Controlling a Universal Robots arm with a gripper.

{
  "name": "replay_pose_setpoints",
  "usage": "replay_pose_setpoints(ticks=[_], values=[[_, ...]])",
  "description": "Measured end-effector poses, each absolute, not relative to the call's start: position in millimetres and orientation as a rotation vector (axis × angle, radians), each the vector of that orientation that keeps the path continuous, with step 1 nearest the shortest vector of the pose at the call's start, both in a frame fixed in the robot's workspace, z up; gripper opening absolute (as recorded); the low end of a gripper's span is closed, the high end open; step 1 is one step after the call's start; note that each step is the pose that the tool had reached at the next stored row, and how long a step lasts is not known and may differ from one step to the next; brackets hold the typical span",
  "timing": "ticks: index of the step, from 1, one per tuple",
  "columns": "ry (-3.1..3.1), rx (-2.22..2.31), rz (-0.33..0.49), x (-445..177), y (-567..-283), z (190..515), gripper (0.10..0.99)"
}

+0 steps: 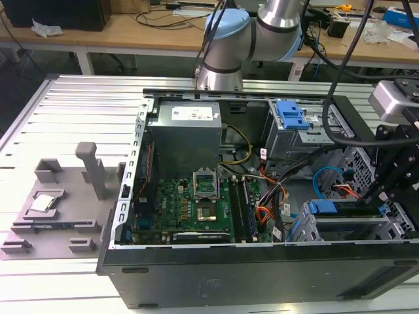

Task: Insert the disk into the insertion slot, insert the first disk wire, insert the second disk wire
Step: 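Insert the first disk wire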

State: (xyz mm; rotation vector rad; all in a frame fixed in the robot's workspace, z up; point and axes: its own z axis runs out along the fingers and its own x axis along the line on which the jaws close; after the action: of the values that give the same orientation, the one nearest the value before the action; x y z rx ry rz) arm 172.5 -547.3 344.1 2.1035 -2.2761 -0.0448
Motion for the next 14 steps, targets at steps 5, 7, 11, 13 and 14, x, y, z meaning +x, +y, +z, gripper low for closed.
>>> replay_pose_setpoints(ticks=[5, 7, 11, 13, 14], values=[[-2.277, 2.105, -0.044, 171.7, -547.3, 348.6, 0.165], [-2.279, 2.107, -0.049, 171.2, -547.3, 348.6, 0.165], [-2.281, 2.109, -0.053, 171.0, -547.3, 347.1, 0.165], [-2.281, 2.109, -0.054, 170.6, -547.3, 346.4, 0.165], [-2.281, 2.109, -0.053, 170.4, -547.3, 346.0, 0.165]])
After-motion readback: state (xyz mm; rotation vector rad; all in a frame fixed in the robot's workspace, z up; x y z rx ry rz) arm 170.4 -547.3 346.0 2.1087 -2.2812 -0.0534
